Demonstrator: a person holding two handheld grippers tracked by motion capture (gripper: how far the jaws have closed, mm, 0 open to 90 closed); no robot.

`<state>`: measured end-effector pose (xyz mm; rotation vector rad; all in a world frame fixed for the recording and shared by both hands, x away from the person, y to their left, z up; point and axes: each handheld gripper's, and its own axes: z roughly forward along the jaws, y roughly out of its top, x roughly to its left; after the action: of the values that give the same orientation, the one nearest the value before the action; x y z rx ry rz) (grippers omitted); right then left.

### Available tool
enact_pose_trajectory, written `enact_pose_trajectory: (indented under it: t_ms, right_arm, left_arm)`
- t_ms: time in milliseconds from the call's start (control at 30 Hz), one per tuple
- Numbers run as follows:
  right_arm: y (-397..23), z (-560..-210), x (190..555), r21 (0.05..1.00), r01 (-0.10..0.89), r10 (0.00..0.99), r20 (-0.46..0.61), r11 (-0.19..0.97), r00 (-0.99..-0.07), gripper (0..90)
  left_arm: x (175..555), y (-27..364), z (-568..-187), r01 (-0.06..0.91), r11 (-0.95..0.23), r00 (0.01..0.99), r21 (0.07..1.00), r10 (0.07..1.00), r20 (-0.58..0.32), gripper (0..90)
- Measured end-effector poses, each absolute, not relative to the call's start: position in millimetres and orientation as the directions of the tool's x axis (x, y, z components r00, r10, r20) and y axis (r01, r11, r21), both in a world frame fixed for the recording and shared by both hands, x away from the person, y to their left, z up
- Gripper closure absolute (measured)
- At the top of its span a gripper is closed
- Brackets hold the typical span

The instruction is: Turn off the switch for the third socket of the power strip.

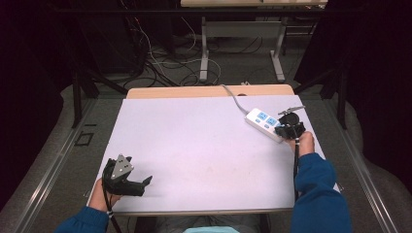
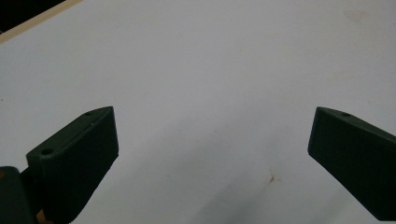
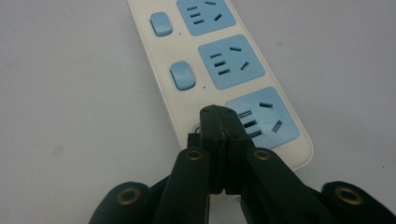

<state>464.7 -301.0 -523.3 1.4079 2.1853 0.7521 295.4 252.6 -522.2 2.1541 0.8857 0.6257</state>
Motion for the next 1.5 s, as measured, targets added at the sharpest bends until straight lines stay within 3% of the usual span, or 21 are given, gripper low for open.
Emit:
enact_pose_trajectory:
  t_ms: [1500]
  right_arm:
    - [-300.2, -523.4, 463.6, 0.648, 0.676, 0.915, -0.082, 0.351, -0.396, 90.0]
  left_arm:
    - [295.0, 252.8, -521.8, 0.397, -0.512, 0.645, 0.762, 0.746, 0.166, 1.8]
